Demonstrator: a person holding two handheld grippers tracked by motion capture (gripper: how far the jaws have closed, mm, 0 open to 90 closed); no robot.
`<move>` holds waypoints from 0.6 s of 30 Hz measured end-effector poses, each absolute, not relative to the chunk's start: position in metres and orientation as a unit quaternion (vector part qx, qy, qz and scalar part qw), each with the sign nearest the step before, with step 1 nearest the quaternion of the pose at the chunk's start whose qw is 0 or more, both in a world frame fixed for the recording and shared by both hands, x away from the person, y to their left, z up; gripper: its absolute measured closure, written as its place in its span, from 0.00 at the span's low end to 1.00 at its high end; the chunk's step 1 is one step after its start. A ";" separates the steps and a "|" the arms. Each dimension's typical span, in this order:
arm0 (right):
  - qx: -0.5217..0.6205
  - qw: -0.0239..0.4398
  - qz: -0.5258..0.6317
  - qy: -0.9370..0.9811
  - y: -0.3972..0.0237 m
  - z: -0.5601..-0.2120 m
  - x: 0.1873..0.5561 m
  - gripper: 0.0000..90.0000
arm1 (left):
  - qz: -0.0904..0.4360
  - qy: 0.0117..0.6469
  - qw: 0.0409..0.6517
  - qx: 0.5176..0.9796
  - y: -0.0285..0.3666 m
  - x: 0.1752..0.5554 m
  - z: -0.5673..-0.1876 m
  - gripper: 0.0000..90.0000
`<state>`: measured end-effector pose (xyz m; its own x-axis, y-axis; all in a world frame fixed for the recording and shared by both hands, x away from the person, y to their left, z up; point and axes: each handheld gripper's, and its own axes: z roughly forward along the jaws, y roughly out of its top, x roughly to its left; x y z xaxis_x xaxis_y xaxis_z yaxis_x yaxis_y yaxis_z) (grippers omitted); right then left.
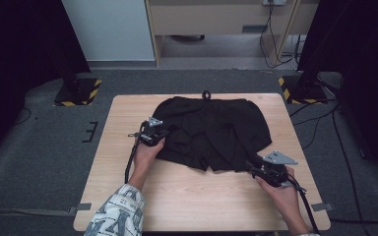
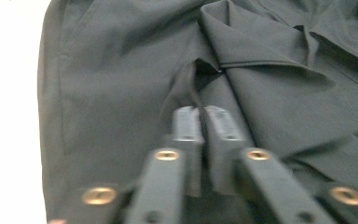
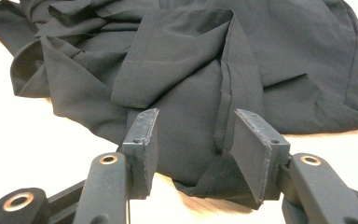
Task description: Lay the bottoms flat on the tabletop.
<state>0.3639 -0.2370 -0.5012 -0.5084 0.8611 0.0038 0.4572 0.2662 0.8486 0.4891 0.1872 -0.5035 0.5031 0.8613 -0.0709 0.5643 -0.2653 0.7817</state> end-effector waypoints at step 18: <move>0.397 0.224 0.427 0.781 -0.199 -0.502 0.383 0.58 | 0.151 0.426 0.355 0.818 0.237 0.356 -0.508 0.97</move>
<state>0.3825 -0.1987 -0.5019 -0.5850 0.8110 -0.0115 0.4288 0.3212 0.8444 0.3564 0.2370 -0.5081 0.5920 0.8040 -0.0556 0.5896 -0.3850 0.7100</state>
